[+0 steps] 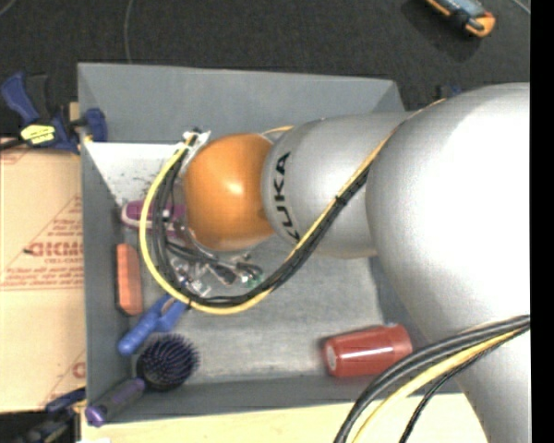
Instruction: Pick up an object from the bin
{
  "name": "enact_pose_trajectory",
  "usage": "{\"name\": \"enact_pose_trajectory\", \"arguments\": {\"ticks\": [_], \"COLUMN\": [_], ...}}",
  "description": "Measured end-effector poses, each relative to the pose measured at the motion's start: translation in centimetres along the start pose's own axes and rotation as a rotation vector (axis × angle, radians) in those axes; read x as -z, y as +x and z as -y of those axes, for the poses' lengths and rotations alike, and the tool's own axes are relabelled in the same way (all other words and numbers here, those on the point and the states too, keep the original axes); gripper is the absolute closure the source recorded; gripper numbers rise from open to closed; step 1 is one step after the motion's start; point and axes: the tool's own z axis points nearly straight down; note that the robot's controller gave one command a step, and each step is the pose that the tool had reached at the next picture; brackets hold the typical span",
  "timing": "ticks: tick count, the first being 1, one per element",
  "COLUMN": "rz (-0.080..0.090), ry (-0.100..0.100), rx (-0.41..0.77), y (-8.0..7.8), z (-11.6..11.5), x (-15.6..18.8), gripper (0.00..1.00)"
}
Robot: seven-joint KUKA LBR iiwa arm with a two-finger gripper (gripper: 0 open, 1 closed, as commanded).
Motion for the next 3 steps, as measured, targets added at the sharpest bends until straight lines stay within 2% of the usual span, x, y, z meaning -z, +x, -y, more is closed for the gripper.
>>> {"name": "enact_pose_trajectory", "arguments": {"ticks": [1,2,3], "rz": [0.000,-0.002,0.002], "ry": [-0.001,0.006,0.010], "rx": [-0.002,0.037,0.058], "y": [0.0,-1.7,0.1], "z": [0.0,-3.7,-5.4], "x": [0.0,-1.0,-0.9], "gripper": [1.00,1.00,1.00]}}
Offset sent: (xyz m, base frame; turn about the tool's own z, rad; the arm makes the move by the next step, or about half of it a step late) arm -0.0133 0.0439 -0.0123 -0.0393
